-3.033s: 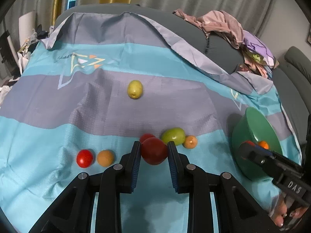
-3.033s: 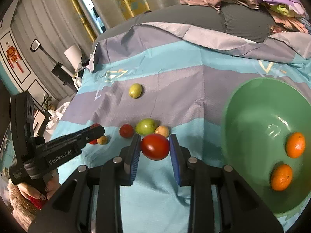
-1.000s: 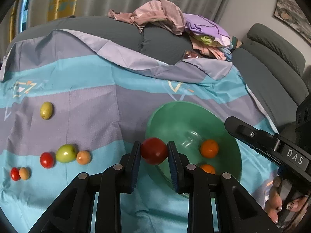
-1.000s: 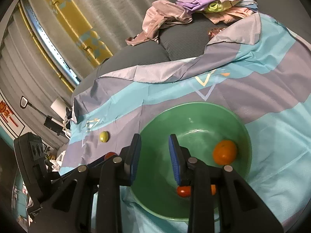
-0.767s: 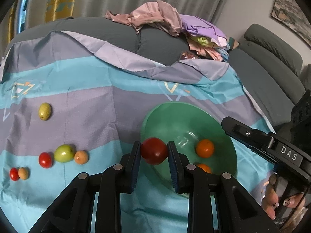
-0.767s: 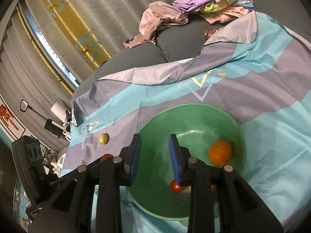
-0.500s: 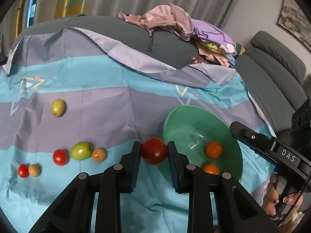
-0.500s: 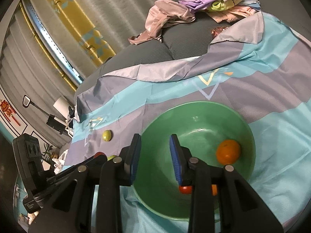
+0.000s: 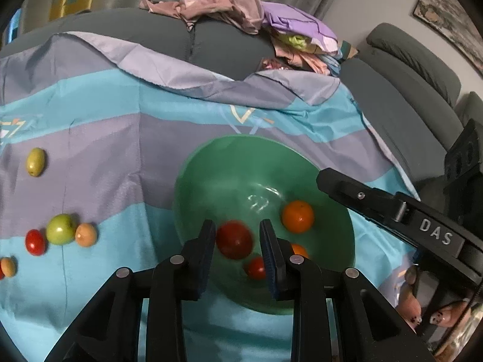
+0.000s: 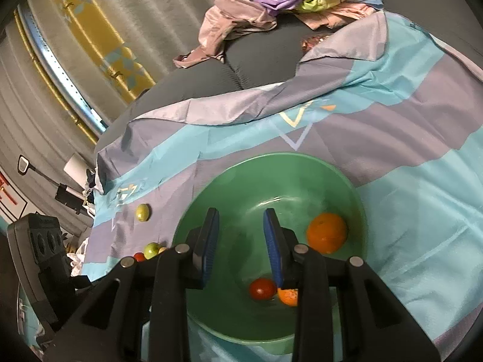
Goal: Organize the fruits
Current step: 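Open both tools to drop the red tomatoes into the green bowl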
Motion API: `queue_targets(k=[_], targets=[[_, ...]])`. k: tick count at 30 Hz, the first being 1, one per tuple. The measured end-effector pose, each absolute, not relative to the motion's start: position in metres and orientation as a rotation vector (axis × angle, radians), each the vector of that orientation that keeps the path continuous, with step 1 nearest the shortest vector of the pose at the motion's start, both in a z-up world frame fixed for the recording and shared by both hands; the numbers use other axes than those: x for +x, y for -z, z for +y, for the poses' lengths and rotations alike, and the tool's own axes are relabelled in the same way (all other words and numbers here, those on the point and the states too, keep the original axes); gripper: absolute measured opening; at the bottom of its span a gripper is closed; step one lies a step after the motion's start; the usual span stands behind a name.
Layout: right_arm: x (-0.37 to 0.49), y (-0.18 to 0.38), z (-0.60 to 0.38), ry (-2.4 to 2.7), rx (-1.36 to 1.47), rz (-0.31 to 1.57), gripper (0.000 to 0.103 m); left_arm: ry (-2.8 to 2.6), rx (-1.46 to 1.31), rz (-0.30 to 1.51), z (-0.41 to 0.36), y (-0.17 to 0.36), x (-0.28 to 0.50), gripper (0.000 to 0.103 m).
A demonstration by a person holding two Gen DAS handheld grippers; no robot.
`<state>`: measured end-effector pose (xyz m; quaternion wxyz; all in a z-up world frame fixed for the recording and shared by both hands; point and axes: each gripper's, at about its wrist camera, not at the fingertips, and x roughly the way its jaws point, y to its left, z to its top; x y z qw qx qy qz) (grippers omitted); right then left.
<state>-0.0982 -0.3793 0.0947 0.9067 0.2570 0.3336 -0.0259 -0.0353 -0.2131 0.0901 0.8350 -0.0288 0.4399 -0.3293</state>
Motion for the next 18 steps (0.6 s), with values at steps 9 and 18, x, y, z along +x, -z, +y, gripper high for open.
queue_targets(k=[9, 18], targets=[[-0.098, -0.097, -0.376, 0.069, 0.518, 0.687, 0.047, 0.692, -0.036, 0.929, -0.201, -0.094, -0.039, 0.043], [-0.093, -0.108, -0.346, 0.04, 0.448, 0.666, 0.05, 0.484, -0.067, 0.918, -0.099, -0.103, -0.024, 0.044]])
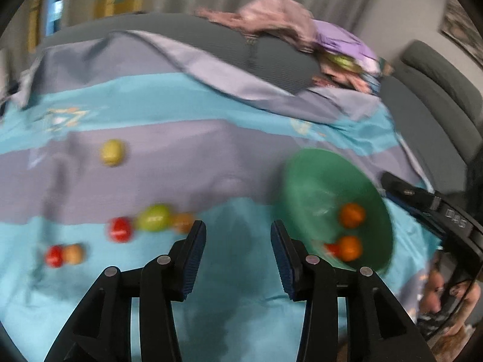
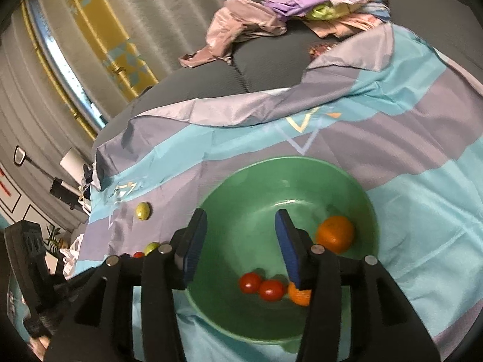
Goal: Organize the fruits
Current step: 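Open both tools to drop the red tomatoes into the green bowl, then move both tools back to the red tomatoes on the sheet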
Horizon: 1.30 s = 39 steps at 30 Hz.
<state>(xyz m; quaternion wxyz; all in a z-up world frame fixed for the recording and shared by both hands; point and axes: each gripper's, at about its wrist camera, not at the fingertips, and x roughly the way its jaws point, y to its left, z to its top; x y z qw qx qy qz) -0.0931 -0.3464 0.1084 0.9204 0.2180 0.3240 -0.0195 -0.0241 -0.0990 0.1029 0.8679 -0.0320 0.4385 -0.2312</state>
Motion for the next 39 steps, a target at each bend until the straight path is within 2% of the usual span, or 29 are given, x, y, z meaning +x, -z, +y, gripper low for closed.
queue_targets(k=[5, 10, 14, 16, 20, 28, 36, 39], targets=[[-0.085, -0.112, -0.311, -0.017, 0.395, 0.674, 0.052, 0.286, -0.05, 0.894, -0.026, -0.1, -0.019, 0.044], [-0.064, -0.104, -0.262, -0.14, 0.365, 0.745, 0.052, 0.193, -0.141, 0.936, 0.033, -0.074, -0.013, 0.044], [-0.033, -0.085, -0.206, -0.24, 0.343, 0.857, 0.052, 0.152, -0.21, 0.957, 0.056, -0.065, -0.006, 0.038], [-0.018, -0.074, -0.178, -0.256, 0.31, 0.905, 0.052, 0.157, -0.226, 0.962, 0.061, -0.063, -0.003, 0.037], [0.012, -0.05, -0.135, -0.276, 0.276, 1.005, 0.051, 0.137, -0.247, 1.0, 0.066, -0.054, 0.003, 0.028], [0.034, -0.021, -0.114, -0.214, 0.266, 1.09, 0.042, 0.162, -0.303, 1.048, 0.072, -0.044, 0.01, 0.026], [0.045, -0.009, -0.111, -0.191, 0.251, 1.116, 0.041, 0.162, -0.317, 1.101, 0.068, -0.034, 0.015, 0.026], [0.047, -0.006, -0.106, -0.178, 0.22, 1.115, 0.037, 0.162, -0.321, 1.121, 0.067, -0.029, 0.017, 0.026]])
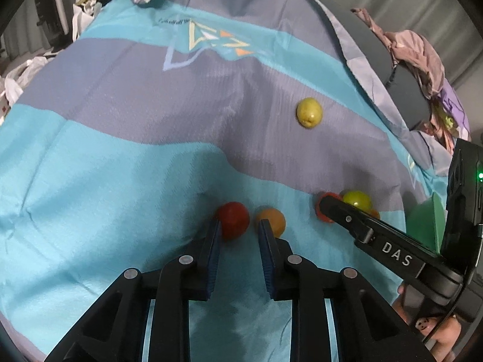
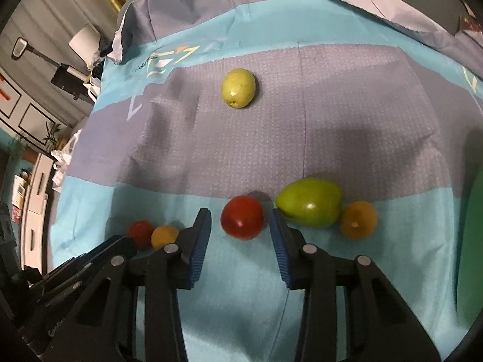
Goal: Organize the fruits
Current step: 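Move both tools back to the red tomatoes on the sheet, then grasp a red tomato with the right tool while the left tool grasps another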
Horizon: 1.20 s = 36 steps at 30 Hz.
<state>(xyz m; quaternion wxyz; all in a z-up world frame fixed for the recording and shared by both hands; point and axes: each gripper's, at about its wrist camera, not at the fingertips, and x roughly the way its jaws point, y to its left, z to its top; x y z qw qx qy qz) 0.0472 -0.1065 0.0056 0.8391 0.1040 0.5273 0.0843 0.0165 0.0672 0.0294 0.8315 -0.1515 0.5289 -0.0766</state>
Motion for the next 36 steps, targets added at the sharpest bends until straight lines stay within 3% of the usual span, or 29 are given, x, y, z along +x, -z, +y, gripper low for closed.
queue_targets(k=[2, 17, 20, 36], targets=[[0.05, -0.003, -0.104, -0.176, 0.2, 1.119, 0.032, 0.145, -0.312, 1.125, 0.066, -0.027, 0.018, 0.026], [0.049, 0.001, -0.104, -0.192, 0.198, 1.096, 0.031, 0.109, -0.296, 1.071, 0.061, -0.024, 0.02, 0.023], [0.045, -0.003, -0.106, -0.203, 0.207, 1.09, 0.031, 0.125, -0.284, 1.042, 0.059, -0.032, 0.016, 0.015], [0.029, -0.024, -0.124, -0.228, 0.253, 1.046, 0.031, 0.144, -0.335, 1.024, 0.063, -0.042, 0.024, 0.015]])
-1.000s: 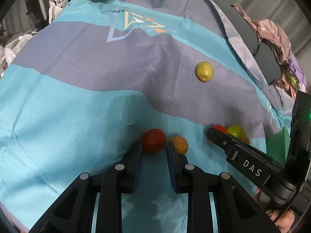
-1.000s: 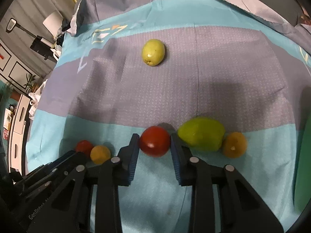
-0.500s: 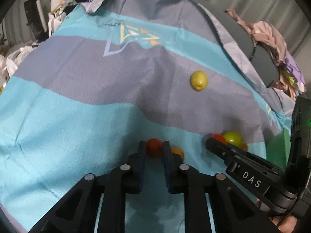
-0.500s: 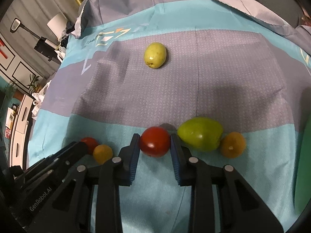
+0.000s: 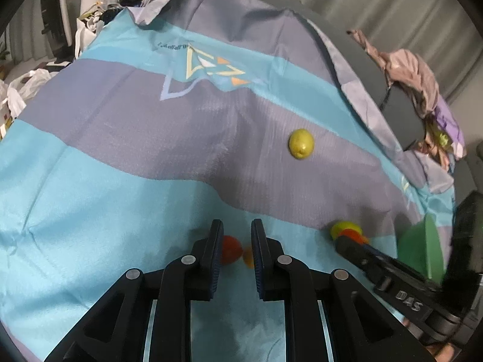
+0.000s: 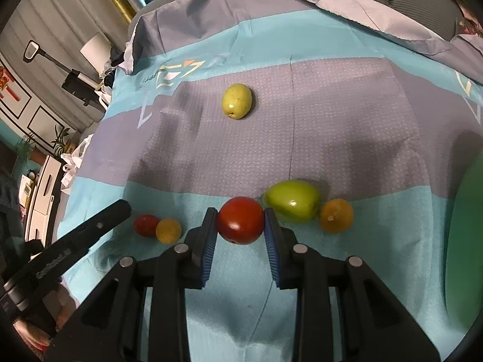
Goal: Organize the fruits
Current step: 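Grasp a red tomato with the right tool while the left tool grasps another, then carry both held red tomatoes over the green bowl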
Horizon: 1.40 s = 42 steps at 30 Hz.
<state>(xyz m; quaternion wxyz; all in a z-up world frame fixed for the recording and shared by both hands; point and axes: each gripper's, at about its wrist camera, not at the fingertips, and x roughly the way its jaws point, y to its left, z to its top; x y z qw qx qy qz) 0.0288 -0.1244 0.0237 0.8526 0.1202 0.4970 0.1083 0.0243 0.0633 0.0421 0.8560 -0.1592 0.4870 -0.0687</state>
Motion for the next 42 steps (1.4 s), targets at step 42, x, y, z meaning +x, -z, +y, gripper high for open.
queue_targets(k=[42], targets=[[-0.026, -0.063, -0.149, -0.25, 0.227, 0.949, 0.032, 0.164, -0.203, 1.012, 0.024, -0.043, 0.004, 0.027]])
